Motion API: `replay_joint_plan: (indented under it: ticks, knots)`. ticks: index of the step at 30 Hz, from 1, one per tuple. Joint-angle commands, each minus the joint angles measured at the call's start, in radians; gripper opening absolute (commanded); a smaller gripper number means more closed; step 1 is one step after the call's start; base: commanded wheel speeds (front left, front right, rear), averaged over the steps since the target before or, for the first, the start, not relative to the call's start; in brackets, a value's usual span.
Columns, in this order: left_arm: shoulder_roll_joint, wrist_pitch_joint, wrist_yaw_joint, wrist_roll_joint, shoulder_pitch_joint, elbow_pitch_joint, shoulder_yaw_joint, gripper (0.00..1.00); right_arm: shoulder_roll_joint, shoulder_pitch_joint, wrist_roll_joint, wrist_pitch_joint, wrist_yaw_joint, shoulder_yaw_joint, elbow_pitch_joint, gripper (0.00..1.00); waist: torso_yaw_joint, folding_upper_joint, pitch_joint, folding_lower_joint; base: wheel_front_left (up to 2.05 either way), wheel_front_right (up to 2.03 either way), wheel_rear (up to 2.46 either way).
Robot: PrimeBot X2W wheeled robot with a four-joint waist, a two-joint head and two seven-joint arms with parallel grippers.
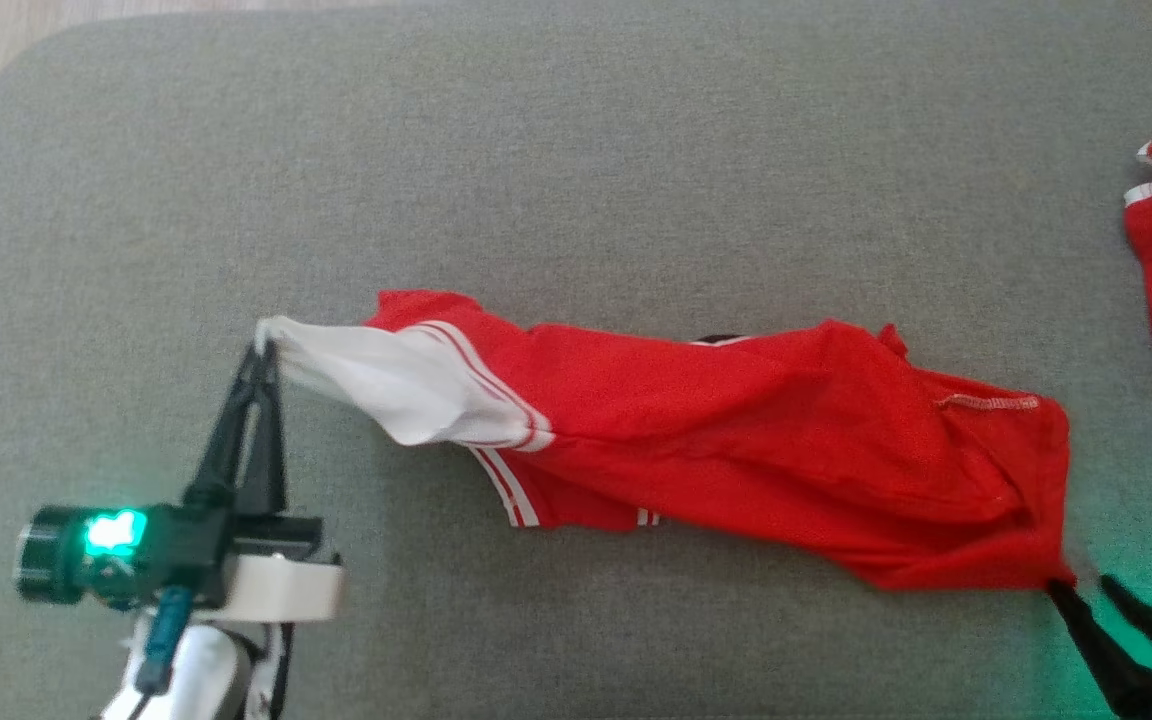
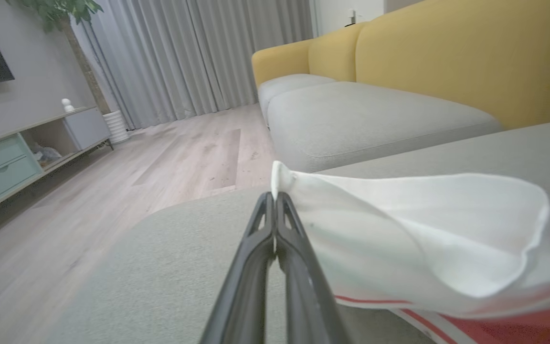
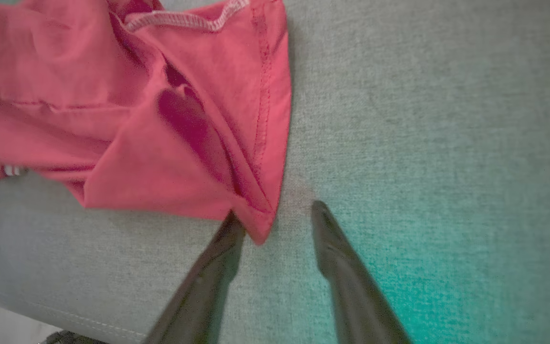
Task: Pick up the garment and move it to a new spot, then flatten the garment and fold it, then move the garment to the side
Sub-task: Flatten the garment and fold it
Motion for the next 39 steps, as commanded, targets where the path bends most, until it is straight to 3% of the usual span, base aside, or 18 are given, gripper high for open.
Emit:
replay_joint_plan:
  ticks: [1,10,20,25,28,29,30,34,39]
  knots:
    - [0.04,0.001,0.011,-0.001,-0.036,-0.041,0.059,0.0,-0.034,0.006,0.007,-0.018,-0.001,-0.028,-0.037,1.0,0.001,0.0,0.003,0.0,0.0,0.0,0.0]
    - [0.059,0.011,0.033,0.003,-0.039,-0.079,0.078,0.0,0.033,0.078,-0.052,0.03,-0.001,-0.163,-0.187,1.0,-0.007,0.0,0.006,0.0,0.0,0.0,0.0]
    - [0.05,0.018,0.013,0.009,-0.085,-0.073,0.051,0.0,0.07,-0.042,-0.23,0.065,-0.001,-0.061,-0.21,1.0,0.015,0.0,0.015,0.0,0.0,0.0,0.0]
    - [0.045,0.016,0.005,0.009,-0.109,-0.063,0.044,0.0,0.072,-0.092,-0.242,0.049,-0.001,-0.002,-0.163,0.99,0.033,0.0,0.029,0.0,0.0,0.0,0.0]
    - [0.043,0.016,0.001,0.009,-0.121,-0.058,0.04,0.0,0.061,-0.112,-0.233,0.049,-0.001,0.033,-0.133,0.4,0.041,0.0,0.036,0.0,0.0,0.0,0.0]
    - [0.042,0.016,0.0,0.01,-0.126,-0.057,0.039,0.0,0.058,-0.118,-0.23,0.043,-0.001,0.041,-0.127,0.04,0.043,0.0,0.037,0.0,0.0,0.0,0.0]
    - [0.042,0.016,0.0,0.011,-0.13,-0.056,0.038,0.0,0.054,-0.123,-0.228,0.038,-0.001,0.051,-0.122,0.0,0.044,0.0,0.038,0.0,0.0,0.0,0.0]
    - [0.046,0.014,-0.001,0.015,-0.14,-0.055,0.037,0.0,0.032,-0.132,-0.214,0.004,-0.001,0.058,-0.112,0.0,0.045,0.0,0.025,0.0,0.0,0.0,0.0]
    - [0.066,-0.004,-0.019,0.02,-0.163,-0.084,0.043,0.0,-0.004,-0.121,-0.174,-0.042,-0.001,-0.01,-0.143,0.0,0.039,0.0,-0.011,0.0,0.0,0.0,0.0]
